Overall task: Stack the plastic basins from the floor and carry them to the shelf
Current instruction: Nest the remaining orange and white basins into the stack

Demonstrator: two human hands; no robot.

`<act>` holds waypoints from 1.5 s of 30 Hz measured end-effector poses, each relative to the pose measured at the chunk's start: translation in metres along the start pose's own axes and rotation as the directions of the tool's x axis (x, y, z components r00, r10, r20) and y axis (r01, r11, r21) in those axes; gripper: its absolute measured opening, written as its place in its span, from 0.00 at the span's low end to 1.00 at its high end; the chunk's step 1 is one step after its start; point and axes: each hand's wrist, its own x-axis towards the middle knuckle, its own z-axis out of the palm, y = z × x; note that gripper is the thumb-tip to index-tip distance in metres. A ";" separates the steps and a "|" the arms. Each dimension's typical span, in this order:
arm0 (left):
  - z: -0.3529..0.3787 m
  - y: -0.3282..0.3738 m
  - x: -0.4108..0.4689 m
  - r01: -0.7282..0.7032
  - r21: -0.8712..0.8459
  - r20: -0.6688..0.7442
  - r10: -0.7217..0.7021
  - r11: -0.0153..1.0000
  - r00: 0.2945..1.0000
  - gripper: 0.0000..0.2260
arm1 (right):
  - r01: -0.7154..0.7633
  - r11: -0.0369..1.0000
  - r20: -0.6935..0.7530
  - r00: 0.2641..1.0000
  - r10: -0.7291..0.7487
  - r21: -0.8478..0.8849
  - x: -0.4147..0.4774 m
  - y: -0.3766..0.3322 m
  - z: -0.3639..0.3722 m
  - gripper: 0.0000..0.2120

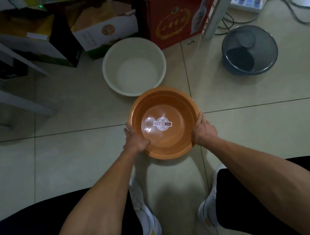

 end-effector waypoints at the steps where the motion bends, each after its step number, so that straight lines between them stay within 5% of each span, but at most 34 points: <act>1: 0.000 0.000 0.003 -0.007 0.008 0.016 0.007 1.000 1.000 0.56 | -0.002 1.000 -0.008 1.000 0.002 0.027 0.003 0.000 0.000 0.54; 4: 0.003 0.002 0.008 -0.054 -0.010 0.036 0.054 0.998 0.998 0.55 | -0.076 0.958 0.013 0.997 0.075 0.277 0.013 -0.004 0.001 0.42; 6: 0.006 0.001 0.011 -0.020 -0.185 -0.019 0.016 0.983 1.000 0.54 | -0.177 0.847 0.072 0.984 0.162 0.501 0.020 -0.004 -0.007 0.25; 9: -0.003 -0.002 0.013 0.042 -0.439 -0.118 -0.104 0.898 0.988 0.40 | -0.207 0.796 0.083 0.977 0.195 0.569 0.019 0.002 -0.026 0.12; 12: -0.019 0.000 0.001 -0.018 -0.501 -0.260 -0.131 0.865 0.957 0.15 | -0.175 0.813 0.040 0.982 0.184 0.555 0.008 0.008 -0.041 0.12; 13: -0.024 0.003 -0.007 -0.046 -0.517 -0.286 -0.122 0.855 0.950 0.14 | -0.165 0.814 0.030 0.983 0.179 0.557 0.003 0.008 -0.045 0.11; 18: -0.059 0.019 -0.045 -0.112 -0.532 -0.330 -0.083 0.839 0.940 0.15 | -0.088 0.833 -0.076 0.985 0.153 0.546 -0.021 -0.008 -0.088 0.10; 24: -0.130 0.043 -0.065 -0.261 -0.552 -0.443 -0.013 0.792 0.896 0.11 | 0.115 0.740 -0.225 0.973 0.050 0.663 -0.038 -0.053 -0.168 0.16; 29: -0.179 0.063 -0.028 -0.381 -0.510 -0.535 0.062 0.771 0.842 0.08 | 0.240 0.656 -0.307 0.952 -0.014 0.716 0.002 -0.092 -0.203 0.19; 35: -0.206 0.070 0.054 -0.454 -0.502 -0.597 0.085 0.736 0.798 0.17 | 0.334 0.618 -0.373 0.925 -0.071 0.712 0.078 -0.134 -0.194 0.18; 39: -0.193 0.062 0.107 -0.456 -0.558 -0.554 0.097 0.693 0.826 0.18 | 0.247 0.652 -0.331 0.944 0.005 0.716 0.131 -0.152 -0.173 0.14; 45: -0.147 0.041 0.153 -0.380 -0.513 -0.496 0.096 0.770 0.863 0.13 | 0.103 0.793 -0.230 0.972 0.048 0.601 0.174 -0.153 -0.123 0.12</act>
